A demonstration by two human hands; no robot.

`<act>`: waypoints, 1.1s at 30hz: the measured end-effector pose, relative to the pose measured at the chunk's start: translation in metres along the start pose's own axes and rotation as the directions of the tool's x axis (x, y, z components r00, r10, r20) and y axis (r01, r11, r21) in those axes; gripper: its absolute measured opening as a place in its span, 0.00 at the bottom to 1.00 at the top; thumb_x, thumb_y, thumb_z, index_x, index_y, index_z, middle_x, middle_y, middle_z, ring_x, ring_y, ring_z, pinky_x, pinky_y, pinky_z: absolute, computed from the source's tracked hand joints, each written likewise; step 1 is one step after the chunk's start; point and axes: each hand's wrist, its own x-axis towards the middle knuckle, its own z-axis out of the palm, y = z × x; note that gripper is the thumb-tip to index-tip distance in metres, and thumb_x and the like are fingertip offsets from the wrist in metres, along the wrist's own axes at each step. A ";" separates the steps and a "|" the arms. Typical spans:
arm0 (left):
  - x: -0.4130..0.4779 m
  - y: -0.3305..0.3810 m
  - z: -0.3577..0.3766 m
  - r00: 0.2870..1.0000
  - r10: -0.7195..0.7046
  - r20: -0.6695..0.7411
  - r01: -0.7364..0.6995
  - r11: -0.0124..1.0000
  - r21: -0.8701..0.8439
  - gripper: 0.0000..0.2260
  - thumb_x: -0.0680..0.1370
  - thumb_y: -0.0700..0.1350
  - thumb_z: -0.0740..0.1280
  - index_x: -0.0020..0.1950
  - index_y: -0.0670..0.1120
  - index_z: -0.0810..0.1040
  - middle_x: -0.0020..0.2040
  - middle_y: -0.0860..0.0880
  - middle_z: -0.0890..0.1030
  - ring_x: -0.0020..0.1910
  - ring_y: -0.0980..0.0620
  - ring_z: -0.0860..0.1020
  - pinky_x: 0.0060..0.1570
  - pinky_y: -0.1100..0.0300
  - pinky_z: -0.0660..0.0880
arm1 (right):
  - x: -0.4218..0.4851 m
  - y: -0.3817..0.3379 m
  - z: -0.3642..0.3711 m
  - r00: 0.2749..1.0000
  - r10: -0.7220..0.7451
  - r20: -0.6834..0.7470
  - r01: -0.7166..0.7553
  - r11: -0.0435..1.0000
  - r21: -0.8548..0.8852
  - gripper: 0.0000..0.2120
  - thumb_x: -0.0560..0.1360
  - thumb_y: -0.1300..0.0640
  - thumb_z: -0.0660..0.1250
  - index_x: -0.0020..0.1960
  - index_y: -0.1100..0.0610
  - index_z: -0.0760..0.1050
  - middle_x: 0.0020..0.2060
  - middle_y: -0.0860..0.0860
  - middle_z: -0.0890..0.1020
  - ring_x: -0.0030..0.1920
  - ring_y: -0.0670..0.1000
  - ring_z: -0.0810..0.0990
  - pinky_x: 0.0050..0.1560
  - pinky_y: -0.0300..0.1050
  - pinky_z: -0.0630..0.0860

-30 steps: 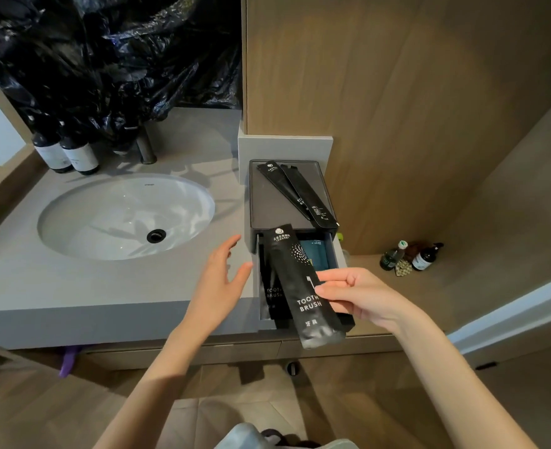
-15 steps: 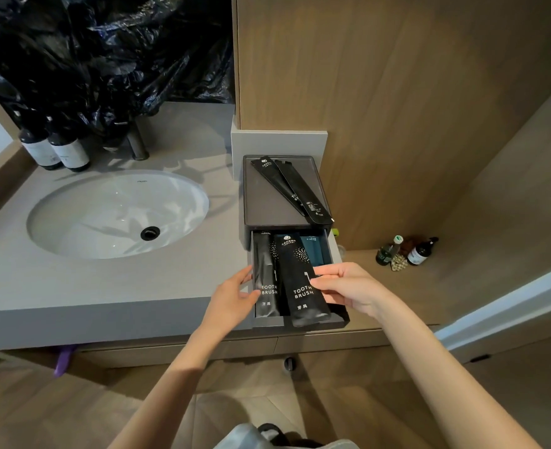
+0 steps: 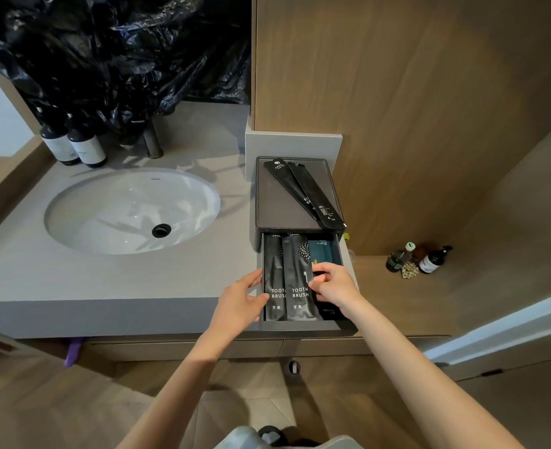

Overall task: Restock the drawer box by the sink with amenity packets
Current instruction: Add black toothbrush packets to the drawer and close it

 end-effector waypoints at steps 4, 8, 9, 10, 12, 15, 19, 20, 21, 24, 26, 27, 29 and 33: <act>0.000 0.006 0.006 0.999 0.032 -0.016 -0.030 0.990 0.136 0.28 0.77 0.42 0.66 0.75 0.52 0.62 0.70 0.51 0.72 0.42 0.54 0.82 0.58 0.57 0.75 | 0.004 0.006 0.003 0.996 -0.083 -0.027 0.079 0.990 -0.120 0.18 0.75 0.65 0.67 0.65 0.59 0.74 0.37 0.50 0.77 0.43 0.51 0.78 0.57 0.55 0.79; 0.005 0.011 0.014 0.997 0.063 -0.047 -0.051 0.974 0.219 0.31 0.76 0.41 0.67 0.76 0.53 0.59 0.69 0.49 0.73 0.43 0.51 0.81 0.53 0.54 0.76 | 0.001 0.005 0.006 0.962 -0.269 -0.058 0.235 0.913 -0.332 0.23 0.74 0.64 0.68 0.69 0.57 0.71 0.40 0.49 0.79 0.45 0.51 0.79 0.57 0.45 0.75; 0.006 0.011 0.015 0.996 0.069 -0.053 -0.056 0.974 0.218 0.31 0.76 0.41 0.66 0.76 0.54 0.59 0.69 0.49 0.74 0.42 0.50 0.81 0.52 0.53 0.77 | -0.001 0.004 0.005 0.947 -0.314 -0.065 0.267 0.884 -0.383 0.25 0.74 0.63 0.69 0.70 0.56 0.70 0.45 0.50 0.80 0.48 0.52 0.79 0.57 0.45 0.74; 0.006 0.011 0.016 0.996 0.065 -0.056 -0.051 0.975 0.218 0.31 0.76 0.40 0.66 0.76 0.55 0.59 0.68 0.50 0.74 0.42 0.50 0.81 0.52 0.52 0.77 | -0.004 0.001 0.003 0.934 -0.351 -0.058 0.298 0.860 -0.415 0.27 0.73 0.62 0.70 0.71 0.55 0.69 0.51 0.51 0.79 0.48 0.52 0.79 0.57 0.45 0.75; 0.006 0.010 0.016 0.996 0.065 -0.066 -0.049 0.974 0.220 0.31 0.75 0.40 0.66 0.75 0.55 0.59 0.68 0.50 0.75 0.44 0.49 0.82 0.52 0.50 0.77 | -0.007 -0.003 -0.001 0.918 -0.396 0.019 0.366 0.826 -0.428 0.32 0.71 0.60 0.73 0.72 0.52 0.66 0.60 0.52 0.76 0.49 0.51 0.79 0.55 0.44 0.75; 0.006 0.009 0.017 0.994 0.073 -0.080 -0.053 0.973 0.224 0.32 0.75 0.40 0.66 0.76 0.55 0.59 0.67 0.49 0.76 0.50 0.46 0.81 0.53 0.49 0.77 | -0.008 -0.005 -0.009 0.892 -0.385 0.238 0.452 0.786 -0.422 0.41 0.67 0.56 0.77 0.74 0.45 0.62 0.72 0.52 0.65 0.63 0.52 0.73 0.61 0.45 0.73; 0.005 0.012 0.018 0.992 0.085 -0.098 -0.056 0.961 0.271 0.31 0.74 0.39 0.65 0.76 0.54 0.60 0.65 0.49 0.78 0.49 0.45 0.81 0.51 0.51 0.77 | -0.005 -0.004 -0.012 0.875 -0.281 0.393 0.464 0.714 -0.524 0.48 0.64 0.52 0.79 0.76 0.40 0.55 0.78 0.51 0.50 0.77 0.60 0.48 0.74 0.62 0.57; 0.004 0.013 0.018 0.992 0.079 -0.099 -0.049 0.959 0.278 0.31 0.74 0.39 0.64 0.76 0.54 0.60 0.64 0.50 0.78 0.49 0.45 0.81 0.51 0.51 0.77 | -0.005 -0.004 -0.011 0.871 -0.268 0.412 0.471 0.694 -0.544 0.49 0.64 0.51 0.79 0.76 0.41 0.54 0.78 0.52 0.49 0.77 0.60 0.47 0.74 0.61 0.54; 0.005 0.012 0.018 0.992 0.076 -0.102 -0.044 0.958 0.283 0.32 0.74 0.39 0.64 0.76 0.54 0.60 0.64 0.50 0.78 0.49 0.45 0.81 0.51 0.50 0.77 | -0.005 -0.003 -0.010 0.866 -0.265 0.425 0.481 0.677 -0.557 0.50 0.64 0.51 0.79 0.77 0.41 0.53 0.78 0.53 0.48 0.77 0.60 0.46 0.74 0.61 0.52; 0.006 0.013 0.017 0.994 0.057 -0.098 -0.026 0.955 0.295 0.33 0.74 0.40 0.64 0.76 0.55 0.58 0.64 0.50 0.78 0.49 0.45 0.81 0.51 0.50 0.78 | -0.004 -0.001 -0.007 0.861 -0.269 0.431 0.491 0.661 -0.567 0.50 0.63 0.52 0.80 0.76 0.40 0.53 0.78 0.52 0.46 0.77 0.61 0.44 0.75 0.60 0.51; 0.007 0.012 0.017 0.994 0.052 -0.096 -0.021 0.954 0.298 0.33 0.74 0.40 0.64 0.76 0.55 0.58 0.63 0.50 0.79 0.47 0.46 0.81 0.49 0.51 0.78 | -0.004 0.000 -0.007 0.857 -0.279 0.432 0.498 0.664 -0.558 0.49 0.64 0.52 0.79 0.76 0.40 0.54 0.78 0.51 0.46 0.77 0.60 0.44 0.75 0.59 0.51; 0.007 0.012 0.017 0.994 0.055 -0.097 -0.024 0.955 0.296 0.33 0.74 0.39 0.64 0.77 0.55 0.58 0.63 0.50 0.79 0.46 0.46 0.82 0.48 0.51 0.78 | -0.004 0.000 -0.007 0.854 -0.286 0.435 0.504 0.664 -0.553 0.49 0.64 0.52 0.79 0.76 0.40 0.55 0.78 0.51 0.46 0.77 0.60 0.44 0.75 0.59 0.51; 0.007 0.011 0.017 0.993 0.063 -0.097 -0.031 0.952 0.303 0.32 0.74 0.39 0.64 0.77 0.54 0.59 0.62 0.49 0.80 0.45 0.48 0.82 0.47 0.52 0.79 | -0.005 -0.001 -0.007 0.847 -0.296 0.441 0.515 0.657 -0.550 0.48 0.64 0.52 0.79 0.76 0.40 0.56 0.78 0.50 0.46 0.78 0.59 0.45 0.75 0.57 0.51; 0.009 0.010 0.016 0.995 0.071 -0.071 -0.045 0.949 0.313 0.33 0.75 0.41 0.64 0.77 0.55 0.57 0.62 0.50 0.79 0.46 0.47 0.81 0.46 0.52 0.79 | -0.004 -0.002 -0.007 0.842 -0.304 0.445 0.523 0.660 -0.540 0.46 0.65 0.54 0.79 0.75 0.42 0.58 0.78 0.49 0.47 0.78 0.56 0.47 0.75 0.53 0.53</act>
